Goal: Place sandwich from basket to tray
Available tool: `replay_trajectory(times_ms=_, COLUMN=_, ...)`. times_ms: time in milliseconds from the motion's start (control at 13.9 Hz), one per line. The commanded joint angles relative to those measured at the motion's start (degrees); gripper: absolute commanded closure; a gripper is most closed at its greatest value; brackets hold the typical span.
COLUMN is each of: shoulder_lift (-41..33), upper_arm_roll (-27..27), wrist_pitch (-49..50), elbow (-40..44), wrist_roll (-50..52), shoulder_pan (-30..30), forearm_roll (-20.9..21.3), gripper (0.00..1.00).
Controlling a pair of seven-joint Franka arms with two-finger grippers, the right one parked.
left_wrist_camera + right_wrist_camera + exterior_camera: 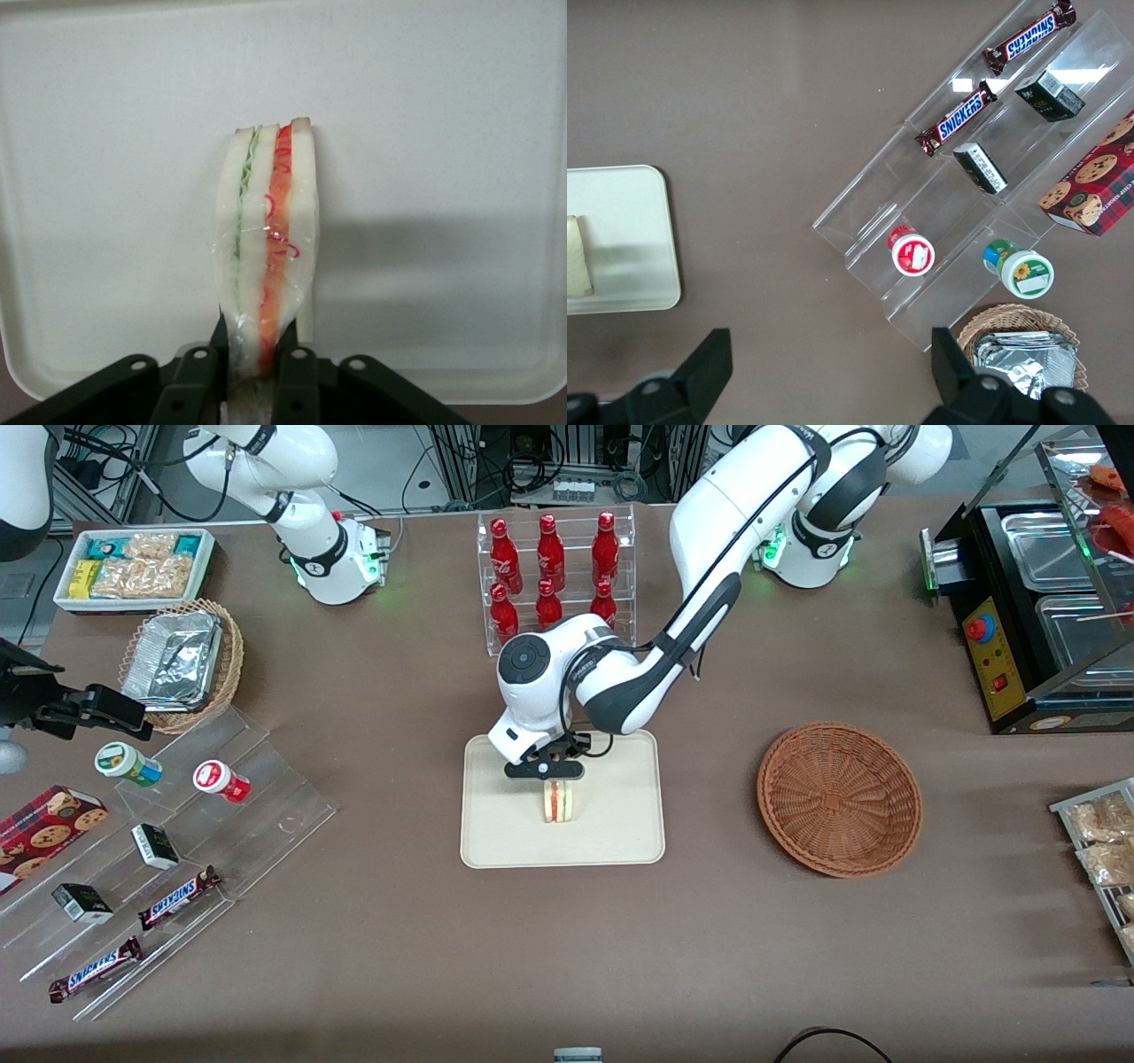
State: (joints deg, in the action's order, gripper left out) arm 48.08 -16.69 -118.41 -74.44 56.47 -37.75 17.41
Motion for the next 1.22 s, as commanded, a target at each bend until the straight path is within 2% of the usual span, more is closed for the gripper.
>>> replay_trajectory(times_ms=0, shoulder_lift=0.53, upper_arm_roll=0.69, wrist_pitch=0.37, elbow=2.19, wrist_roll=1.18, shoulder_pan=-0.58, forearm_roll=1.22, gripper=0.02)
replay_trajectory(times_ms=216, shoulder_lift=-2.62, upper_arm_roll=0.69, wrist_pitch=1.51, elbow=2.20, wrist_roll=1.79, shoulder_pan=1.09, forearm_roll=0.69, gripper=0.01)
replay_trajectory(times_ms=360, shoulder_lift=-6.66, upper_arm_roll=0.69, wrist_pitch=6.76, elbow=2.19, wrist_roll=7.39, shoulder_pan=2.41, forearm_roll=0.87, gripper=0.01)
replay_trajectory(times_ms=864, shoulder_lift=-25.29, upper_arm_roll=0.34, wrist_pitch=23.11, elbow=-2.63, wrist_roll=6.90, shoulder_pan=14.00, forearm_roll=-3.96, gripper=0.01)
replay_trajectory(times_ms=1008, shoulder_lift=-30.38, upper_arm_roll=0.34, wrist_pitch=26.38, elbow=-6.22, wrist_roll=1.74, shoulder_pan=17.25, forearm_roll=-4.49, gripper=0.01)
replay_trajectory(times_ms=1152, shoulder_lift=-36.79, upper_arm_roll=0.43, wrist_pitch=26.83, elbow=-11.66, wrist_roll=-5.02, shoulder_pan=22.25, forearm_roll=-8.52, gripper=0.01)
